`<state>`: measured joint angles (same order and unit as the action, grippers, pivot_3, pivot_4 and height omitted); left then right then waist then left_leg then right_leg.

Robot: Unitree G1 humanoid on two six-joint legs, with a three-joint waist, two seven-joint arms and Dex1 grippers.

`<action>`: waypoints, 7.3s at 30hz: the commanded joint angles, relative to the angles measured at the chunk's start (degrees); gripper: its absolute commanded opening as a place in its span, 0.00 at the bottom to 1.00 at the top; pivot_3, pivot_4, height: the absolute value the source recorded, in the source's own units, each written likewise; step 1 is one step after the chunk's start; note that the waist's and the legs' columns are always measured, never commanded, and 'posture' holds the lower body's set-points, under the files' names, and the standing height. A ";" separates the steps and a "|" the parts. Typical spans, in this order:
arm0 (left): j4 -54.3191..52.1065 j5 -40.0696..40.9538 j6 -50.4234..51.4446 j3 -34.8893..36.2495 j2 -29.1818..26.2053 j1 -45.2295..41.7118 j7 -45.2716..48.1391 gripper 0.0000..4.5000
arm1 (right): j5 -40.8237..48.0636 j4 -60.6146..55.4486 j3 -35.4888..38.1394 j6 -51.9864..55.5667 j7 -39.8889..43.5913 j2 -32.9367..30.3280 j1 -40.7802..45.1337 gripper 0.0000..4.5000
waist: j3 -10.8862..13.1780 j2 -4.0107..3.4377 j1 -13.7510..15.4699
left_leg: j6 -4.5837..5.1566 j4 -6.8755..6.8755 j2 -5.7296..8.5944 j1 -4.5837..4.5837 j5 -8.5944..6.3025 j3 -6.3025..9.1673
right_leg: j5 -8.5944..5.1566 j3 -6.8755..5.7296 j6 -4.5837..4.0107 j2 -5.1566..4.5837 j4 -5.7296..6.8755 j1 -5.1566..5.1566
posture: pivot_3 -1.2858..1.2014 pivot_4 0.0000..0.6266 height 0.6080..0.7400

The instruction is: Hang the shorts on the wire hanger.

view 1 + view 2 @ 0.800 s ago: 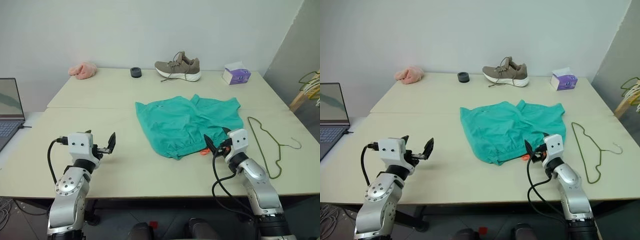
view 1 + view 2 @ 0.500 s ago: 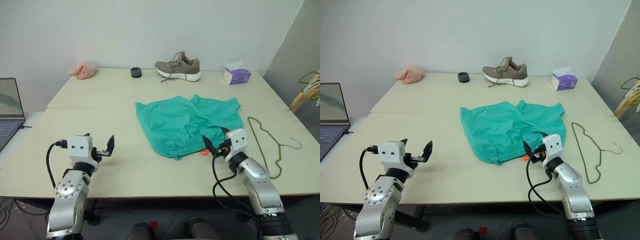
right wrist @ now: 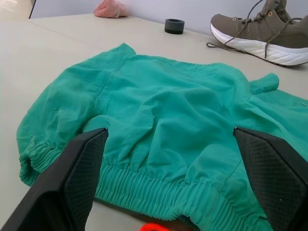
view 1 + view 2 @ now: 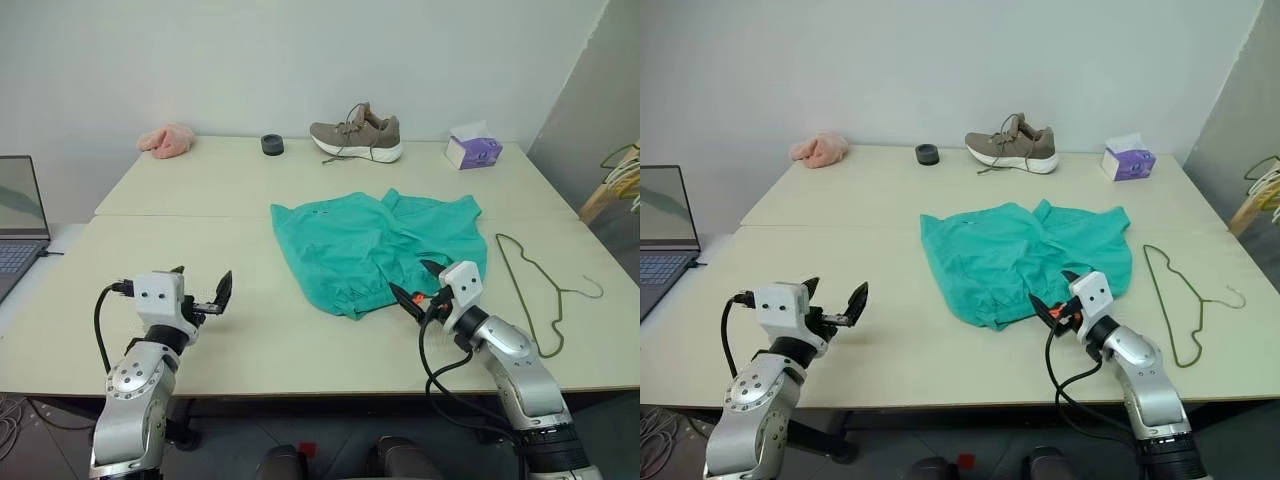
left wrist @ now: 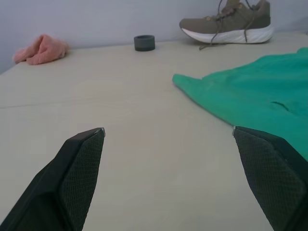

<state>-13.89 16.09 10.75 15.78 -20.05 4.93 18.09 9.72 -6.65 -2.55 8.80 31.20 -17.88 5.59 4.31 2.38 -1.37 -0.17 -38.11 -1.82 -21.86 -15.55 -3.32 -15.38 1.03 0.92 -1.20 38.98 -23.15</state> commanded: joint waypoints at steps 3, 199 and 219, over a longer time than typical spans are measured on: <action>-3.32 3.25 -1.97 1.43 -1.87 1.10 4.77 1.00 | -0.65 -3.35 -1.74 0.17 2.04 -2.35 1.17 0.99 | 0.02 -0.01 -0.10 | 0.00 0.00 0.00 0.00 0.00 -0.01 | 0.00 0.01 0.00 0.00 0.00 0.00 | 0.53 0.11 1.00; -8.81 5.97 17.35 -16.78 -43.46 3.45 52.47 0.01 | -4.36 18.08 -26.73 -36.34 33.64 -26.91 22.96 0.00 | 2.07 -0.54 -3.51 | -0.85 0.18 -0.76 1.01 0.46 -0.21 | -0.45 -0.16 -0.71 0.34 0.68 0.46 | 0.48 0.10 1.00; -14.17 15.88 17.36 -11.47 -44.25 10.56 62.39 0.80 | 4.76 -5.98 -19.26 -11.72 47.07 -35.80 12.39 0.89 | 2.03 -0.48 -3.43 | -0.89 0.20 -0.80 0.98 0.43 -0.21 | -0.52 -0.20 -0.75 0.39 0.63 0.39 | 0.47 0.10 1.00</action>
<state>-26.39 29.54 28.27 2.25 -64.01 16.18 79.55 10.67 -9.02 -25.14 -5.93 78.28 -53.50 18.35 6.34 1.91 -4.79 -1.06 -37.91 -2.62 -20.88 -15.12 -3.54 -15.91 0.83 0.17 -0.81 39.60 -22.77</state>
